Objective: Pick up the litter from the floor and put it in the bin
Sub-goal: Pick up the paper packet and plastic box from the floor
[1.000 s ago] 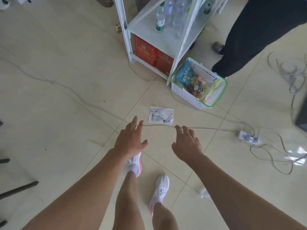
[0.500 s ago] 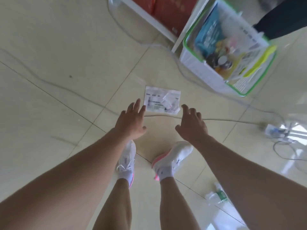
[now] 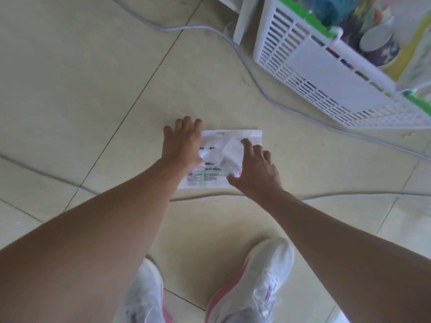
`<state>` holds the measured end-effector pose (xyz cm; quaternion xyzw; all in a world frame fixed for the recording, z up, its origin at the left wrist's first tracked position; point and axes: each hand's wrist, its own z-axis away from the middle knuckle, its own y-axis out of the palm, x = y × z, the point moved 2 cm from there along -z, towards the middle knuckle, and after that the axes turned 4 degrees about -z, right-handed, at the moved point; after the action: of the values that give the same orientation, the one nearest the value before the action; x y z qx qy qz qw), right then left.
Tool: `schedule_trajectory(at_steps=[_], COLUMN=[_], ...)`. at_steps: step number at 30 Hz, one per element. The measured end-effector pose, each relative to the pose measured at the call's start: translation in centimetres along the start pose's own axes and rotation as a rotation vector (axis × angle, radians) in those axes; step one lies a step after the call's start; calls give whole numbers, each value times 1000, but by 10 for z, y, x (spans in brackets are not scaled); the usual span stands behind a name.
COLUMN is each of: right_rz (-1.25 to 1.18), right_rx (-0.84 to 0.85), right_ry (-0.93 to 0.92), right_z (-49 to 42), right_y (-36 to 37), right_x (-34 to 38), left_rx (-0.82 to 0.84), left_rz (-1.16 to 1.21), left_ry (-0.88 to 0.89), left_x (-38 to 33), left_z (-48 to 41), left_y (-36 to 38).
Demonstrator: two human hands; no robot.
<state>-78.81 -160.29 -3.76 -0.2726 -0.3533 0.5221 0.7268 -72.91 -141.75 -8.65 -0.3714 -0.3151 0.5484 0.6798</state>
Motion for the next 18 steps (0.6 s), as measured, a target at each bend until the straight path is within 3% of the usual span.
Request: schedule_trajectory(at_steps=[8,12,18], right_rz=[-159,-240,-419], right_rx=[-61,-89,-239], right_ry=[104,195,328], right_z=[43,110,262], right_y=[-66,-163,-350], right_x=[-9,2,20], left_rx=[140,90,-15], left_rz=[445,442,307], left_ry=[-224,-121,94], left_x=[12,2,-31], left_z=[58,132,243], left_y=[-34,-137,-359])
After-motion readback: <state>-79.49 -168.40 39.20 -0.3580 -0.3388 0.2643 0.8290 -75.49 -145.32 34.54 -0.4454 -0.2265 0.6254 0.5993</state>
